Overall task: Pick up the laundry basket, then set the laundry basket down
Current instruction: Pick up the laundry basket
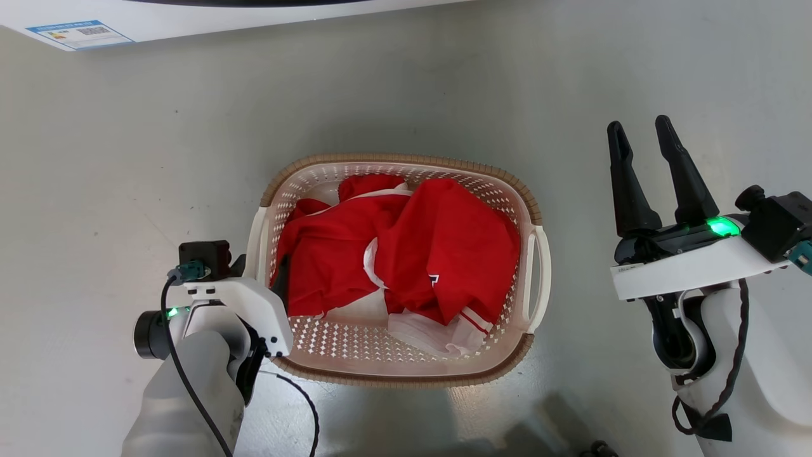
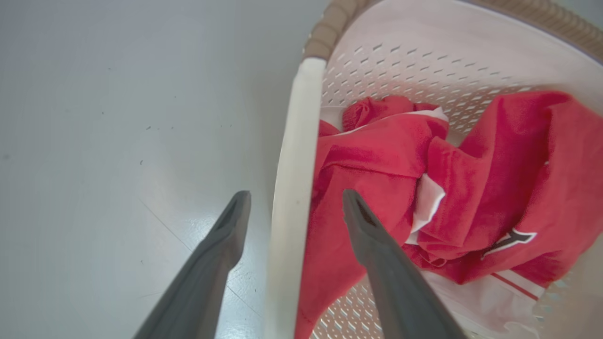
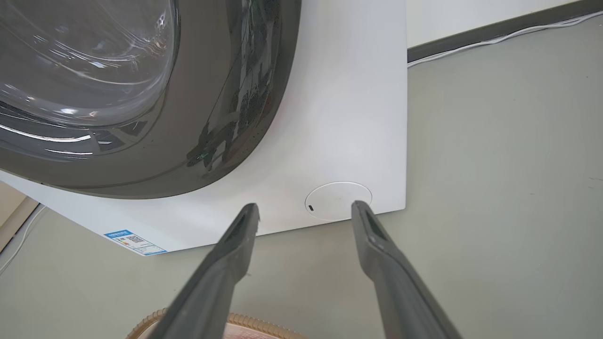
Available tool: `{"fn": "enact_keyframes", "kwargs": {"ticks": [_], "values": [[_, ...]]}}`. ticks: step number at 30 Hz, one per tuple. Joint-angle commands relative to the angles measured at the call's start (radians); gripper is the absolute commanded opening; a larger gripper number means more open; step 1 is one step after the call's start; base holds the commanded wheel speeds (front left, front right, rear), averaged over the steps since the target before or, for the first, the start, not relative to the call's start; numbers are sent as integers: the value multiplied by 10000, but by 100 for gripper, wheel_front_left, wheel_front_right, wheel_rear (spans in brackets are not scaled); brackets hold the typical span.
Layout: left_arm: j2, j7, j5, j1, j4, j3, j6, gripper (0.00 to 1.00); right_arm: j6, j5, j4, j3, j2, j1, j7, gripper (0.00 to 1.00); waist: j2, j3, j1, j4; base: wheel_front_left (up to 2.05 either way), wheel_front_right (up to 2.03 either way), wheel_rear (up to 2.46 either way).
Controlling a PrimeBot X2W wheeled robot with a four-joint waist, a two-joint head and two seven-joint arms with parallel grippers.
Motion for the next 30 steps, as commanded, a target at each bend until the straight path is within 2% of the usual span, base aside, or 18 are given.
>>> {"fn": "enact_keyframes", "kwargs": {"ticks": [1, 14, 15, 17, 19, 21, 24, 25, 30], "values": [[194, -61, -51, 68, 31, 178, -55, 100, 71, 72, -241, 175, -82, 120, -109, 100, 0, 29, 0, -17, 0, 0, 0], [189, 53, -341, -237, 506, 149, 71, 100, 71, 66, -178, 285, -88, 50, -109, 100, 0, 136, 0, -115, 0, 0, 0], [185, 74, -359, -255, 517, 144, 100, 94, 71, 64, -178, 277, -95, 52, -109, 100, 0, 142, 0, -115, 0, 0, 0], [175, 120, -388, -286, 534, 125, 147, 75, 71, 56, -172, 268, -100, 50, -109, 100, 0, 150, 0, -116, 0, 0, 0], [163, 156, -434, -330, 551, 98, 200, 45, 71, 43, -153, 275, -89, 35, -109, 100, 0, 148, 0, -123, 0, 0, 0], [155, 149, -466, -352, 558, 86, 246, 38, 71, 42, -138, 293, -84, 32, -109, 100, 0, 135, 0, -132, 0, 0, 0], [142, 174, -534, -353, 568, 77, 286, 5, 71, 37, -114, 326, -78, 37, -109, 100, 0, 108, 0, -145, 0, 0, 0], [139, 174, -566, -354, 570, 83, 293, 0, 71, 40, -105, 330, -75, 35, -109, 100, 0, 98, 0, -150, 0, 0, 0], [119, 151, -779, -326, 577, 175, 272, 0, 71, 50, -65, 354, -42, 15, -109, 100, 0, 43, 0, -168, 0, 0, 0]]}}
